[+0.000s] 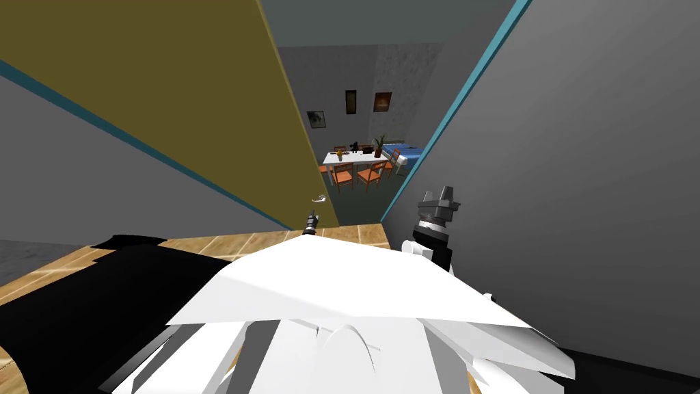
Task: Pull the door open
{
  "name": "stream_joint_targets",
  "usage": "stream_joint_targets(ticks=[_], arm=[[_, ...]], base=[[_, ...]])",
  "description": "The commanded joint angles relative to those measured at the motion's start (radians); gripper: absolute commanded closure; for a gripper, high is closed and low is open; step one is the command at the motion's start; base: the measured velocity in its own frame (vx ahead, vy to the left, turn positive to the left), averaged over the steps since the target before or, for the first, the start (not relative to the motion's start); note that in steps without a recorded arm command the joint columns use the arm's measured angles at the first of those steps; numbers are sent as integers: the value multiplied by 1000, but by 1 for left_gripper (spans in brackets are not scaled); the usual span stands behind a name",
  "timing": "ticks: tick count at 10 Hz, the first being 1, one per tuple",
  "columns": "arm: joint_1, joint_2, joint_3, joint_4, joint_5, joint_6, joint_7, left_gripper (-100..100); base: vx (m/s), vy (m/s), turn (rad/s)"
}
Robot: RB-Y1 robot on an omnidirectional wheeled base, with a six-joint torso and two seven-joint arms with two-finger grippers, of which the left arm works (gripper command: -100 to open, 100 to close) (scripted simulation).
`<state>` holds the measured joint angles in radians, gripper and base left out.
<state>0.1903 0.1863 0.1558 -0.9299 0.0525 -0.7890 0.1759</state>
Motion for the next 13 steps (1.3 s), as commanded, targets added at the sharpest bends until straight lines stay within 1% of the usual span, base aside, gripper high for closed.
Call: stream_joint_targets(ticks=[1, 2, 6, 7, 8, 9, 10, 13], arm=[[-1, 14, 11, 18, 8, -7, 9, -100], [-2, 19, 15, 24, 11, -10, 13, -100], [-6, 63, 51, 81, 37, -33, 44, -100], [-6, 63, 51, 81, 37, -33, 44, -100], [-7, 73, 59, 94, 43, -38, 51, -100], [-9, 71, 55, 91, 40, -35, 48, -100], [-9, 71, 55, 91, 40, -35, 48, 100], [-9, 71, 55, 91, 40, -35, 48, 100]], base=[[122, 4, -117], [183, 12, -103], [211, 15, -136], [152, 13, -10], [122, 3, -58], [66, 4, -16], [-8, 0, 15], [-19, -1, -4]])
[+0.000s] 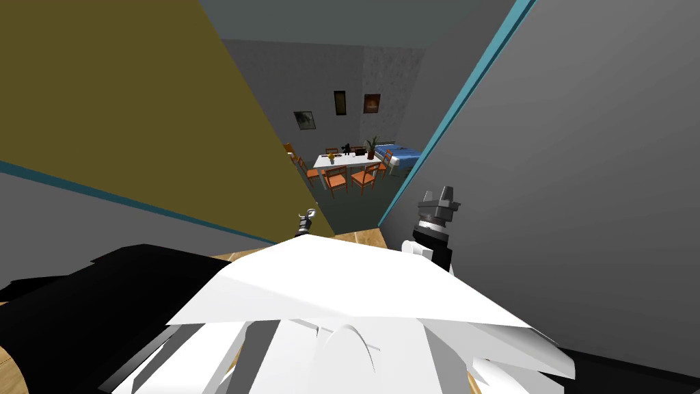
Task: Pull the door open
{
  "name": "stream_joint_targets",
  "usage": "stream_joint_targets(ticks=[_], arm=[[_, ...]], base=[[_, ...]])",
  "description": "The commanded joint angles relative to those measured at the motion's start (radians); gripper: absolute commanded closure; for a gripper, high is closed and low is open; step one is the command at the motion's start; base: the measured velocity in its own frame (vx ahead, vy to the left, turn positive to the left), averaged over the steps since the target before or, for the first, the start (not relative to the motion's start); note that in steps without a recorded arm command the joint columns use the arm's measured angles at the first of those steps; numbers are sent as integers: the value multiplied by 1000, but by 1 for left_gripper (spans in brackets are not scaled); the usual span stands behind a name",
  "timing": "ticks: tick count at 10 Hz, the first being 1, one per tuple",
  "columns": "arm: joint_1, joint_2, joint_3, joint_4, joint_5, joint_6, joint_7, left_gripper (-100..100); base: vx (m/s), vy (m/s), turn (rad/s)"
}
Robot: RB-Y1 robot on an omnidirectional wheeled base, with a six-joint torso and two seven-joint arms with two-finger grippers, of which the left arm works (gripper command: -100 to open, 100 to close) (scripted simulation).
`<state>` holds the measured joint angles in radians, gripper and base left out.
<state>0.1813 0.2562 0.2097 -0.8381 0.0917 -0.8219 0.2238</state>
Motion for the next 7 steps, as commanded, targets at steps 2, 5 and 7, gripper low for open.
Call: stream_joint_targets(ticks=[2, 5, 7], arm=[[0, 1, 1, -1, 1, -2, 1, 100], [27, 21, -24, 1, -13, -36, 32, 100], [45, 35, -40, 2, -22, -62, 55, 100]], base=[[0, 0, 0], [-166, 18, -128], [-227, 37, -137]])
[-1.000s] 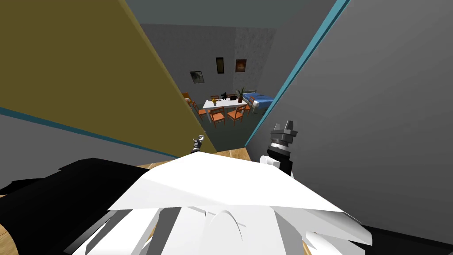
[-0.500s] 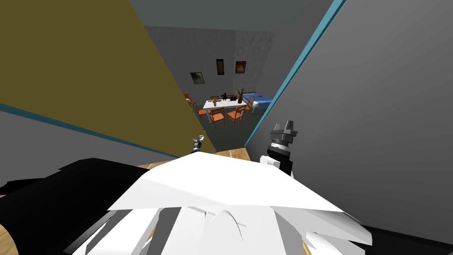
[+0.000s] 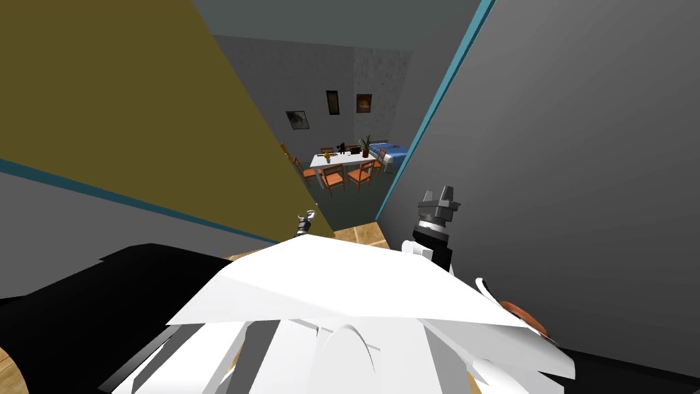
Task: Pull the door open
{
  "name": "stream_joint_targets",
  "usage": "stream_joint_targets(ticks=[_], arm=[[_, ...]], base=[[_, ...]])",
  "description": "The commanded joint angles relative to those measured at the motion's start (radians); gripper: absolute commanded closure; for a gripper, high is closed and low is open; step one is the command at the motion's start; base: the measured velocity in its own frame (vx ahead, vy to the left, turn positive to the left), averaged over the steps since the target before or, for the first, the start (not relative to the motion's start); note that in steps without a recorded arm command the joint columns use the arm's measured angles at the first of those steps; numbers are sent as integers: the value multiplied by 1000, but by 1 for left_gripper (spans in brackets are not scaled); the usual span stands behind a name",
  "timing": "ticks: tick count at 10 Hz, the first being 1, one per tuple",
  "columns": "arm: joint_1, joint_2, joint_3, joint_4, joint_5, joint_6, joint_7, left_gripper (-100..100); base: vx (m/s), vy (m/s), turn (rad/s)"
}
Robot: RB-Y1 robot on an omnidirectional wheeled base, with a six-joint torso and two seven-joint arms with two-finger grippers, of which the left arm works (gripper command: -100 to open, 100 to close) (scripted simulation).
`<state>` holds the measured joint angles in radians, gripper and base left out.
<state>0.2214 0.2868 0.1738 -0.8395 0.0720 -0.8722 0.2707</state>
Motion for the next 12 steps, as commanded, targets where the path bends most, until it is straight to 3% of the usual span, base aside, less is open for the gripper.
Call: stream_joint_targets(ticks=[1, 4, 5, 6, 12], arm=[[14, 12, -13, 4, -7, -24, 19, 100], [41, 34, -37, 5, -21, -62, 53, 100], [38, 27, -34, 3, -19, -51, 44, 100], [57, 37, -46, 9, -27, -80, 60, 100], [112, 74, -75, 24, -47, -171, 107, 100]], base=[[-213, 30, -137], [-228, 22, -131], [-90, 3, -26], [-150, 19, -146], [-196, 36, -131]])
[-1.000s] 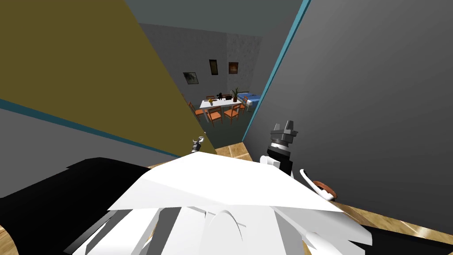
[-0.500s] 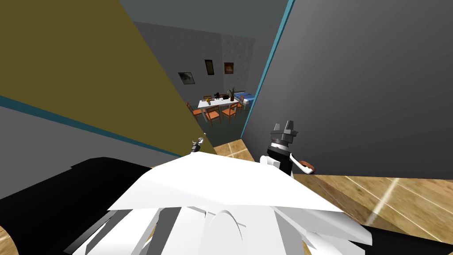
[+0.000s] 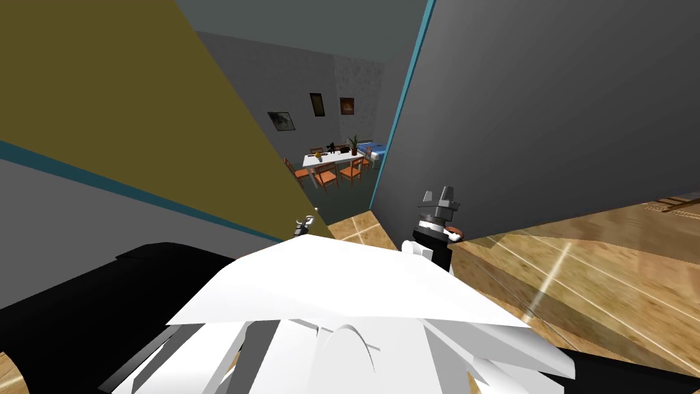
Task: Pull the door open
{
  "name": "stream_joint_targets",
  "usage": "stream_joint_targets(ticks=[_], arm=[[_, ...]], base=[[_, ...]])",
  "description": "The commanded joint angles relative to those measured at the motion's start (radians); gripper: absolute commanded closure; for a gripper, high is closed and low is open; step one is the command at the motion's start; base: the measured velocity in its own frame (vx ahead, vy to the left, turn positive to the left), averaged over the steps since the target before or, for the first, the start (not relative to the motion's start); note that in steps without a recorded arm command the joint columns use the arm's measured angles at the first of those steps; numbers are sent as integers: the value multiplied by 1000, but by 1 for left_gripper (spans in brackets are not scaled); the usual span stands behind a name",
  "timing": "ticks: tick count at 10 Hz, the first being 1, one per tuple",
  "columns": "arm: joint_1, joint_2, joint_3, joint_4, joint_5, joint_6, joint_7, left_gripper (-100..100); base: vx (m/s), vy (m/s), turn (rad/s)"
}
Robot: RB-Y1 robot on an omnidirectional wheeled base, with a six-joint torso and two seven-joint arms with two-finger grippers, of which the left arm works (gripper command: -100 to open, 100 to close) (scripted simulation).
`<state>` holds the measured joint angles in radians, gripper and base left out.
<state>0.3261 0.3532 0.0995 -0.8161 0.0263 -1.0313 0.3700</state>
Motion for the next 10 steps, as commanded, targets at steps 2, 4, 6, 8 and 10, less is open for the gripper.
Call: stream_joint_targets(ticks=[2, 4, 6, 8, 10], arm=[[26, 21, -11, 6, -8, -43, 23, 100], [-5, 15, -31, 14, -6, -25, 14, 100], [-39, 17, -50, 31, -2, -21, 10, 100], [-80, 20, -74, 52, 2, -14, 6, 100], [-126, 24, -103, 76, 6, -7, 2, 100]], base=[[-209, 30, -135], [-107, -7, 6], [-225, 5, 11], [-216, 33, 16], [-190, 23, 22]])
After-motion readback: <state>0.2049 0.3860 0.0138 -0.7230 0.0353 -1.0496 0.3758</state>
